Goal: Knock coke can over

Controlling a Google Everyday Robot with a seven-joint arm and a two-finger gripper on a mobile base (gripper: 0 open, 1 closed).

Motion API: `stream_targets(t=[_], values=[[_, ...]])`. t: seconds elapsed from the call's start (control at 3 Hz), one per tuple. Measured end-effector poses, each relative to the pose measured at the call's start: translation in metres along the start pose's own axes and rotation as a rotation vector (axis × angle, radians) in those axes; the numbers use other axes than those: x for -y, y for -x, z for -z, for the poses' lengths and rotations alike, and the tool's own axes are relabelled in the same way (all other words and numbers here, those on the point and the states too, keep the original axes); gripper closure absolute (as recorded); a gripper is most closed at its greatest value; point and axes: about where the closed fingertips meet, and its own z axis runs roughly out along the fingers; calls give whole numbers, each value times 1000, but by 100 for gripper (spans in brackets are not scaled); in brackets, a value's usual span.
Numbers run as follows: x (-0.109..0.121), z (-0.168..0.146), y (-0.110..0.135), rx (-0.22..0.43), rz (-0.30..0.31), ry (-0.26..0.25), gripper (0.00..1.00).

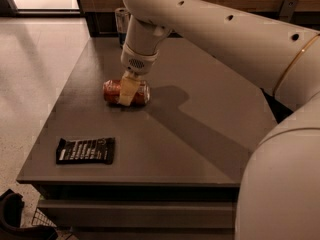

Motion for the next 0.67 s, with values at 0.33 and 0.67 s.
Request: stream_targets(t=[0.33, 0.67], values=[[-1, -1, 0, -1, 1, 2, 51], [-1, -3, 0, -3, 2, 5, 19]])
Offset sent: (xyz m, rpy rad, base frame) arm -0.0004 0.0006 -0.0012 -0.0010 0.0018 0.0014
